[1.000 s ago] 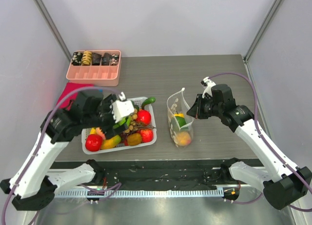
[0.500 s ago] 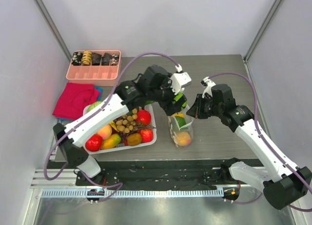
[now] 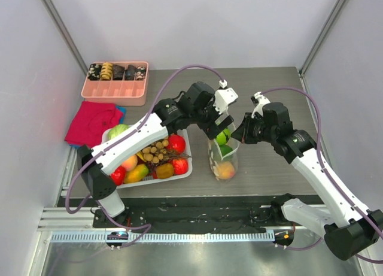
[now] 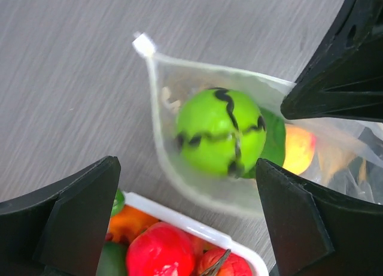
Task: Place the food in the zip-top bag and seal the zipper
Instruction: Place the fake fruit in the zipper food storage bag, then pick up the fake vegetable from the bin.
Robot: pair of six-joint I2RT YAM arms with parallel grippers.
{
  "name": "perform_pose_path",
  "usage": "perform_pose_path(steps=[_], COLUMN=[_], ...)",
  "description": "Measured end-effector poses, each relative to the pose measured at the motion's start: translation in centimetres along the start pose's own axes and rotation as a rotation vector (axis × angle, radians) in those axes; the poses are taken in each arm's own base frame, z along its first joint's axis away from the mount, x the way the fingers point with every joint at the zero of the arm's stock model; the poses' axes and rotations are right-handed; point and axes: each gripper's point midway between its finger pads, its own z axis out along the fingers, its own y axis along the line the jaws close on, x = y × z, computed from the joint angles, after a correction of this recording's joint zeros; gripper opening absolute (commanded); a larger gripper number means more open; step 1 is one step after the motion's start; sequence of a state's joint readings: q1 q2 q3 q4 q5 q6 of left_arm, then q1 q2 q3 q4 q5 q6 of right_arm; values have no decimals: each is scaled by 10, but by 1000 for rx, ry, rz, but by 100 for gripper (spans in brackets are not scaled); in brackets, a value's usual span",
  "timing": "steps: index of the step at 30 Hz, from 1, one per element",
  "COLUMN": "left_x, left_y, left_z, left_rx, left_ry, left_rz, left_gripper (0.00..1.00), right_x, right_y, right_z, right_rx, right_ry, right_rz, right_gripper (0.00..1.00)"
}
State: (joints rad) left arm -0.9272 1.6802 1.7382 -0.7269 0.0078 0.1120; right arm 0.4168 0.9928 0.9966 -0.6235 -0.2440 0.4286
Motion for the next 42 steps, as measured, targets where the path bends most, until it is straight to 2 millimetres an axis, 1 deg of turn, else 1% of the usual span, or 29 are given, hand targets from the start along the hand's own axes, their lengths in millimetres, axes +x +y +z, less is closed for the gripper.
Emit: perform_pose_path(steps=[3,5,6,7,9,10,11,12,14,15,16,19,21,23,24,27,28,31,37,42], left_x=[-9,-18,-19,-20,-16,-9,3,13,43,59,75,121,150,178,191,216,224,236,248,258], left_y=[11,24,28,38,61,74,89,98,118,122,121,110,108,115,121,141,147,154,158,164], left_z=[-10,-23,-29,-40,-68,-86,-106,-122,-159,-176,-189,-211,-218,-227,-231,-238,-236,-223,-200,-183], left_rx=[-31,-58,-69,-87,-130,-161,-200,-229,-312,-347,-368,-399,-434,-493,-529,-607,-619,-612,-586,-583], left_ry=[-14,-43,-49,-60,-89,-98,-98,-99,-80,-65,-46,39,115,203,246,336,367,425,483,531], left_rz=[-8,-23,-29,-42,-78,-101,-130,-152,-203,-221,-227,-231,-242,-293,-329,-441,-474,-547,-638,-684], left_gripper=[100,100,100,100,100,100,100,100,100,100,100,100,100,100,100,100,100,100,100,100], right_x=[-2,-2,-2,-2,-2,-1,-1,-1,-1,0,0,0,0,1,1,1,2,2,2,2], right_y=[0,1,0,0,0,0,0,0,0,0,0,0,1,1,1,1,1,1,1,1], right_z=[-1,-1,-1,-1,-1,-1,-1,-1,-1,-1,-1,-1,-1,-1,-1,0,0,1,1,1], right_rx=[1,1,2,3,5,6,5,5,4,3,2,-1,-3,-4,-6,-6,-7,-6,-6,-6], right_ry=[-4,-6,-5,-5,-4,-3,-3,-2,0,1,3,4,5,7,8,12,14,17,17,17], right_rz=[-1,-2,-2,-3,-5,-5,-5,-6,-8,-8,-10,-11,-11,-11,-11,-10,-9,-9,-9,-9], right_gripper=[1,1,1,1,1,1,1,1,1,1,1,1,1,1,1,1,1,1,1,1])
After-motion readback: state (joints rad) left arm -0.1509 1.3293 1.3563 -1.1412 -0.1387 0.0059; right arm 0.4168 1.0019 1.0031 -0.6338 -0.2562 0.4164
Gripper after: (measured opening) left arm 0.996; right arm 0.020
